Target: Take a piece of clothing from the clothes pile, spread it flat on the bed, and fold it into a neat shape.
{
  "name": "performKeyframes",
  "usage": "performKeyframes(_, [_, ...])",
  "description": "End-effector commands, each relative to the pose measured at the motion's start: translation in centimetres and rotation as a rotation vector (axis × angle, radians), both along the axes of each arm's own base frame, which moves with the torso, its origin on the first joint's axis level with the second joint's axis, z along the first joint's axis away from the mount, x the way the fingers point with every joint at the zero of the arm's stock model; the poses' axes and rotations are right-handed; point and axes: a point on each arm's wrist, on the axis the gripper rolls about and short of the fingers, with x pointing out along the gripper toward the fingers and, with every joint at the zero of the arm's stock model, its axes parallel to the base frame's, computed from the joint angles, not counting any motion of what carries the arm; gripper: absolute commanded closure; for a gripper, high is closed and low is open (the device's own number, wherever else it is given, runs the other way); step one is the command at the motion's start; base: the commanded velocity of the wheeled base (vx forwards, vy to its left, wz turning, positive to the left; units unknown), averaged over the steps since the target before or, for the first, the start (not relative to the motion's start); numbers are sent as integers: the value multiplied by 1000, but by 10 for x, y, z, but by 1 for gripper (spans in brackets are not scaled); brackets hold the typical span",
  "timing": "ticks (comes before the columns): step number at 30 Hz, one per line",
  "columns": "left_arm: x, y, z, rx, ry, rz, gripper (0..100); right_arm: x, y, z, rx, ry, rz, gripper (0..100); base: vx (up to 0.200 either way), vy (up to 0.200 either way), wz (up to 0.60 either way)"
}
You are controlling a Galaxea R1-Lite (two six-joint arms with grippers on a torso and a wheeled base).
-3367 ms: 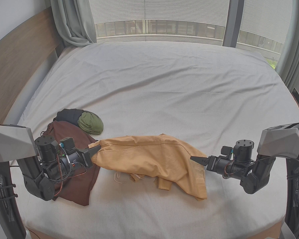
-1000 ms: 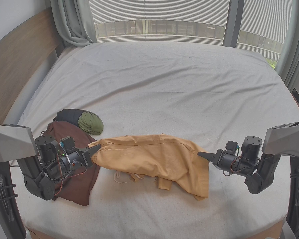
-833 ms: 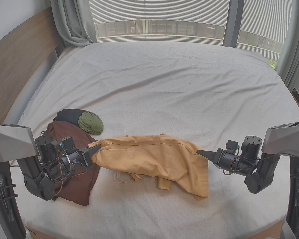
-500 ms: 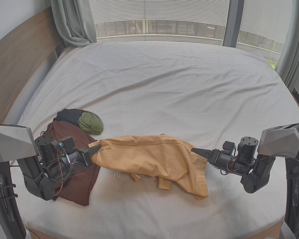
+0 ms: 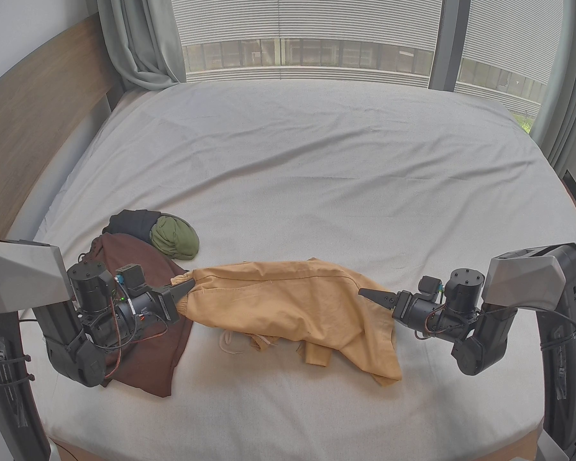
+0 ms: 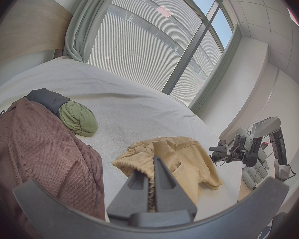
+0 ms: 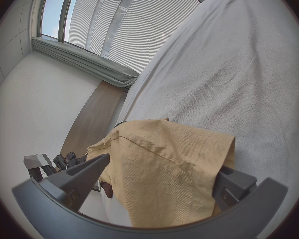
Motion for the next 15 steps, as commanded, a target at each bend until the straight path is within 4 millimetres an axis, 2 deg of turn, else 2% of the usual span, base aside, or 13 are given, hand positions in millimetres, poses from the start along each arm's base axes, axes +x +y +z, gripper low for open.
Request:
performKeyframes(1, [0,0,1,-1,-3,2,100,0,1,-4,-2,10,2,100,0,0,0])
performKeyframes(11, [1,1,1,-1,-4,3,100,-2,-4,4,0,1,-10,100,0,0,0])
performKeyframes(15, [1,2,5,-6,-15,5,100,-8,-6,20,3,-22,-9,100,0,0,0])
